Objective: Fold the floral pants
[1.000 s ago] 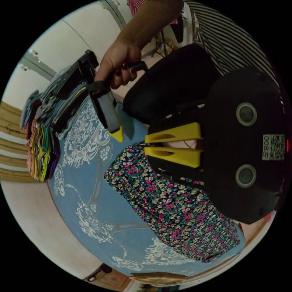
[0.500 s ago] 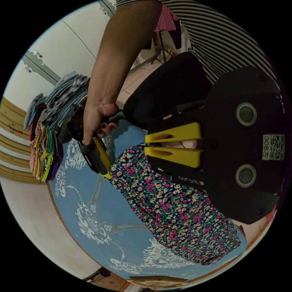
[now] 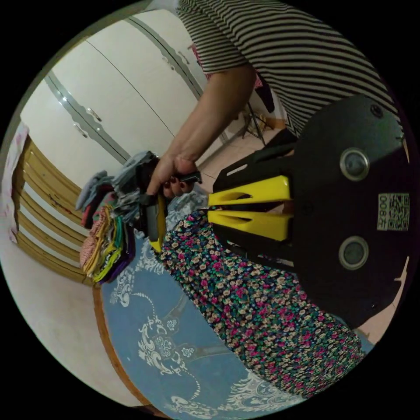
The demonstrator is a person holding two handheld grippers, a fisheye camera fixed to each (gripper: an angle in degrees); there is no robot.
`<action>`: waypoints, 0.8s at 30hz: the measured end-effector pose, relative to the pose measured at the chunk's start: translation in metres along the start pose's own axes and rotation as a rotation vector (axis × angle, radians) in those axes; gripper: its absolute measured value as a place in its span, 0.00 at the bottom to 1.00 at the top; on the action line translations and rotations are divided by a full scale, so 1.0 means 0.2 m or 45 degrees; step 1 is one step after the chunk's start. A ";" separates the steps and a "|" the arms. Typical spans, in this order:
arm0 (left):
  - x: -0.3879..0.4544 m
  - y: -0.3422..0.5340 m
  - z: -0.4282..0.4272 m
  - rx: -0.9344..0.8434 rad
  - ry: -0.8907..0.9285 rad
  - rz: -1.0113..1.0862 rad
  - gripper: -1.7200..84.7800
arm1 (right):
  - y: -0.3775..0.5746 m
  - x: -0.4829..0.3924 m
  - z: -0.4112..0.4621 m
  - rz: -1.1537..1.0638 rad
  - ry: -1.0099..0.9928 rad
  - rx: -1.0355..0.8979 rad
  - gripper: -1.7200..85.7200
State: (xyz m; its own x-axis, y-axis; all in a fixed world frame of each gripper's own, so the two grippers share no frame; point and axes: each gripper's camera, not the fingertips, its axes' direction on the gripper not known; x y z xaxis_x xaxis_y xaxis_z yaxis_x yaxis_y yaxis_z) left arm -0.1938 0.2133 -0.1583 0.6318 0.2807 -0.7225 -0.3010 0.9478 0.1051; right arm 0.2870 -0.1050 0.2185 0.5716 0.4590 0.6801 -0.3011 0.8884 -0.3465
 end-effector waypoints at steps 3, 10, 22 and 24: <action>-0.19 0.19 -0.31 0.115 0.044 -0.107 0.05 | -0.01 -0.24 0.19 -0.061 -0.013 -0.020 0.04; -0.66 0.77 -1.08 0.414 -0.060 -0.420 0.04 | -0.14 -1.03 1.06 -0.351 -0.154 -0.235 0.04; -1.48 1.74 -1.83 0.588 -0.206 -0.994 0.04 | -0.23 -1.97 2.91 -0.569 0.108 -0.845 0.04; -1.61 1.89 -1.92 0.593 -0.187 -1.068 0.04 | -0.22 -2.05 3.11 -0.571 0.134 -0.895 0.04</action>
State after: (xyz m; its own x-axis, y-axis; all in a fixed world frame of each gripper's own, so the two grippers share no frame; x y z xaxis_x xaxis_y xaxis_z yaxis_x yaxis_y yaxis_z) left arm -0.7849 0.4226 -0.1473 0.6045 -0.5277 -0.5968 0.5810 0.8046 -0.1229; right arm -0.4089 -0.3367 0.3561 0.6026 0.0288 0.7975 0.4970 0.7683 -0.4033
